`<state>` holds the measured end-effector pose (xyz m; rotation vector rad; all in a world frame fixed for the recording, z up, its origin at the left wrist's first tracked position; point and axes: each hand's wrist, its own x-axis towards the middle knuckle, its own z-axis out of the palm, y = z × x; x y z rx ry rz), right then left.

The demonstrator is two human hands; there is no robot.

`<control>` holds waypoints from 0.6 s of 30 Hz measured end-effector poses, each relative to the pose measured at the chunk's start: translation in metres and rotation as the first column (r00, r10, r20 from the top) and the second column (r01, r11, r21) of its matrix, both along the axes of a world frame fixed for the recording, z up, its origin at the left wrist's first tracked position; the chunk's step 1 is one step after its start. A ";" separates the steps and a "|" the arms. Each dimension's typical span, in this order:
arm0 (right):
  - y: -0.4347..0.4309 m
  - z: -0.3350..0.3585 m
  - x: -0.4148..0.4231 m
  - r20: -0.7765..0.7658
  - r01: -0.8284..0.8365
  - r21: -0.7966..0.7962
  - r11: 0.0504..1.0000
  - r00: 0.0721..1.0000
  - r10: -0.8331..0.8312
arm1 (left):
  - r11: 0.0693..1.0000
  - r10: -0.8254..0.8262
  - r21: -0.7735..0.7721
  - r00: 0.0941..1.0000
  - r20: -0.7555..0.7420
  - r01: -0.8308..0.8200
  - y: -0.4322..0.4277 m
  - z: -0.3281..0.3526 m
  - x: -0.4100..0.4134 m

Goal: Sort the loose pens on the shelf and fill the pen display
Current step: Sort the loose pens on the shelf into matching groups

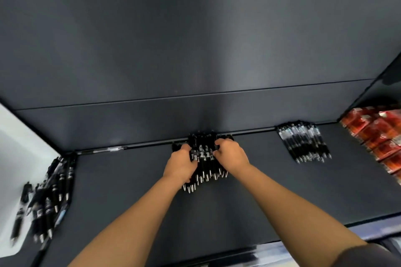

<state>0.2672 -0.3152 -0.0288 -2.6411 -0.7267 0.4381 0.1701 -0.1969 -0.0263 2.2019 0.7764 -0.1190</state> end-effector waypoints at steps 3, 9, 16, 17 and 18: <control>-0.003 -0.002 0.005 0.006 -0.044 -0.012 0.999 0.999 0.044 | 0.999 -0.014 0.042 1.000 -0.022 0.015 -0.004 -0.003 -0.001; -0.006 0.000 0.008 0.110 -0.092 -0.049 0.995 0.989 0.097 | 0.970 -0.076 0.225 0.995 -0.058 0.087 -0.003 0.001 -0.004; 0.026 0.014 -0.009 0.243 -0.215 -0.047 0.975 0.945 0.220 | 0.900 -0.067 0.430 0.997 -0.034 0.075 0.022 0.021 -0.035; 0.035 0.016 -0.014 0.254 -0.240 -0.036 0.970 0.937 0.241 | 0.891 -0.060 0.450 0.998 -0.030 0.067 0.028 0.025 -0.042; 0.043 0.018 -0.020 0.264 -0.262 -0.026 0.965 0.929 0.260 | 0.884 -0.054 0.463 0.998 -0.022 0.058 0.035 0.028 -0.049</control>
